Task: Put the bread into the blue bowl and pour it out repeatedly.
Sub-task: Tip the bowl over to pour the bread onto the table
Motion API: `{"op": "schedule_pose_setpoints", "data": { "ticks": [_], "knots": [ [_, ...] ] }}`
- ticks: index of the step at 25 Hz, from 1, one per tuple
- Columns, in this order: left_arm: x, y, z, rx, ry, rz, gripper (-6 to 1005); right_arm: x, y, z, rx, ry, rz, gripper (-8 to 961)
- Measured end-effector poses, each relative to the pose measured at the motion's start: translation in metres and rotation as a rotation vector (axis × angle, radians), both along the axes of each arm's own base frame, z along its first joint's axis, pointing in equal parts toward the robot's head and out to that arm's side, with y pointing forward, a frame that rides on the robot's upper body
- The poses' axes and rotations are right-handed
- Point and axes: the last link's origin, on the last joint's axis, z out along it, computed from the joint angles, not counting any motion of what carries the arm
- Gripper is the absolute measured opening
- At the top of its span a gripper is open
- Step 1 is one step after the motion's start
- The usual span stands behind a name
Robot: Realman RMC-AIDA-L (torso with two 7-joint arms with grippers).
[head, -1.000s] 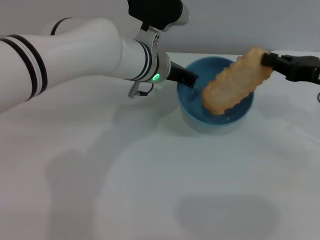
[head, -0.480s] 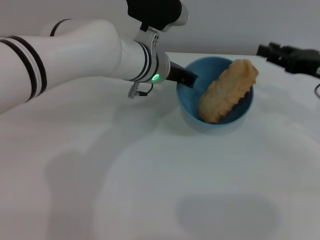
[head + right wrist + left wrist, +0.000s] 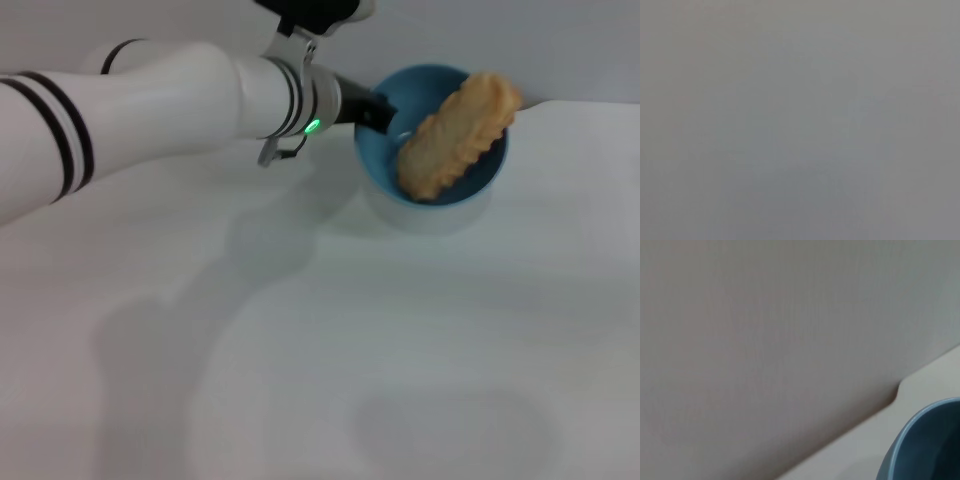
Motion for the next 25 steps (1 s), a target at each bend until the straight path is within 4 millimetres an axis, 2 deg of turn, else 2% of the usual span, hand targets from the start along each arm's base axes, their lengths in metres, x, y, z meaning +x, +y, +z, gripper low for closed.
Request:
{"op": "schedule_pose_setpoints", "data": {
  "ticks": [1,5,8,14,20,25],
  "knots": [
    [0.000,0.000,0.000,0.000,0.000,0.000,-2,0.000,0.000,0.000,0.000,0.000,0.000,635],
    [0.016,0.004,-0.002,0.028,0.031,-0.106,-2,0.037,-0.025,-0.002,0.220,0.198,-0.151,635],
    [0.028,0.005,-0.004,0.050,0.039,-0.169,-2,0.054,-0.041,-0.008,0.311,0.185,-0.235,634],
    [0.043,0.001,-0.012,0.091,0.051,-0.306,-2,0.058,-0.048,-0.024,0.241,0.108,-0.247,634],
    [0.044,-0.005,-0.016,0.110,0.058,-0.368,0,0.061,-0.053,-0.041,0.255,-0.067,-0.272,635],
    [0.044,-0.014,-0.021,0.121,0.066,-0.443,0,0.062,-0.054,-0.047,0.271,-0.076,-0.298,635]
  ]
}}
